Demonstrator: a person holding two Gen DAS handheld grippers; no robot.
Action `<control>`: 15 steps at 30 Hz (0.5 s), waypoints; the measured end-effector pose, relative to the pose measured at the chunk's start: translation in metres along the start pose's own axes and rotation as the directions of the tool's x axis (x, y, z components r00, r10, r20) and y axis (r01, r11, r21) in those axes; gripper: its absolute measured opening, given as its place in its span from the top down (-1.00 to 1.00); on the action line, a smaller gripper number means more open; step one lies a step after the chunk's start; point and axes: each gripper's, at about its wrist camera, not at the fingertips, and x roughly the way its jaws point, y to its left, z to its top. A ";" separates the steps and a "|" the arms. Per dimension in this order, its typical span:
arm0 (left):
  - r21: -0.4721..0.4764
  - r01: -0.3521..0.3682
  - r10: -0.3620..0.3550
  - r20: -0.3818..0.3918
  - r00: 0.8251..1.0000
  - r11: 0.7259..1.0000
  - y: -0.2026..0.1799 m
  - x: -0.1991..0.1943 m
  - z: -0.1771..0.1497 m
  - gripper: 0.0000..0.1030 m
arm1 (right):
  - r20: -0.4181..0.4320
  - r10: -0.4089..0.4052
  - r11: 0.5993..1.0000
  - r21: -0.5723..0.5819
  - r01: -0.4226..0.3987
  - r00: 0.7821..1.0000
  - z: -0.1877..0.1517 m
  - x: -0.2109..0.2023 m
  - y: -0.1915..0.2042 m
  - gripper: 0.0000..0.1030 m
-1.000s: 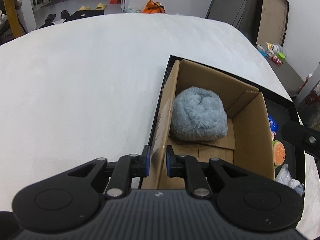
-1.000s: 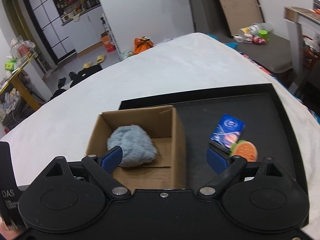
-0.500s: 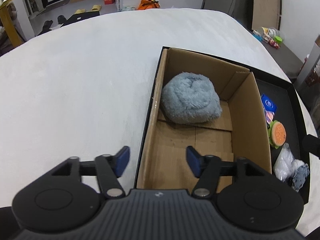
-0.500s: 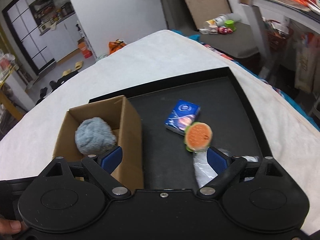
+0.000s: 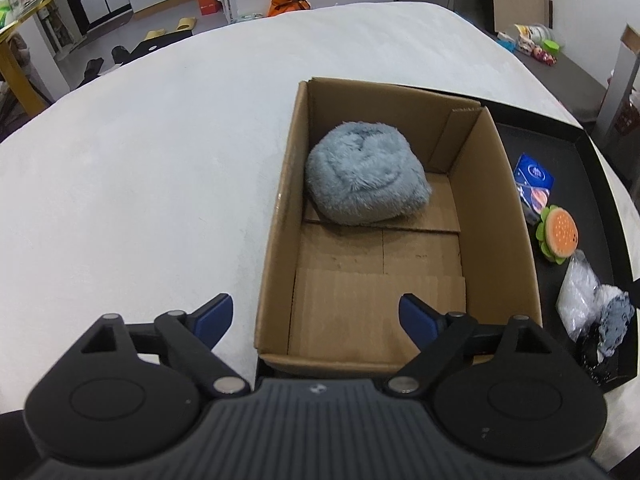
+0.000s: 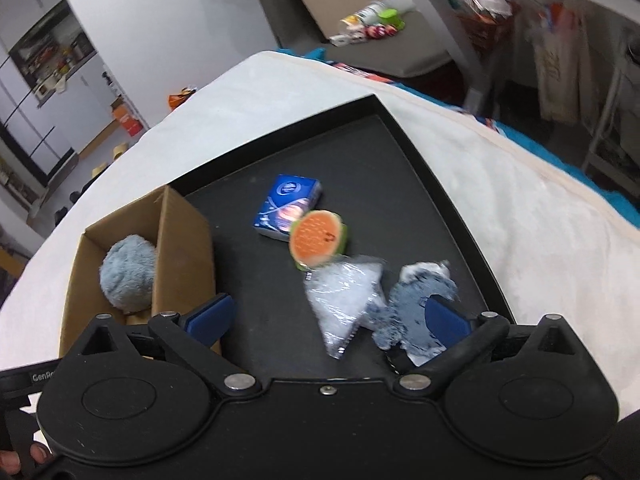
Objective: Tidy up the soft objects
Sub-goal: 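Reach the right gripper to the denim plush toy and grasp it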
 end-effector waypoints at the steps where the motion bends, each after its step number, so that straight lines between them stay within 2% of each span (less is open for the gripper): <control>1: 0.007 -0.002 0.002 -0.002 1.000 1.000 -0.001 0.001 -0.001 -0.73 | -0.004 -0.001 1.000 0.014 0.001 1.000 0.000 0.001 -0.005 -1.00; 11: 0.032 -0.028 0.028 -0.009 1.000 0.999 -0.011 0.005 -0.005 -0.74 | -0.033 -0.039 0.994 0.105 0.042 0.999 -0.002 0.017 -0.043 -0.96; 15: 0.053 -0.035 0.035 -0.012 0.999 0.998 -0.016 0.006 -0.004 -0.74 | -0.057 -0.052 0.989 0.133 0.059 0.997 -0.003 0.027 -0.050 -0.73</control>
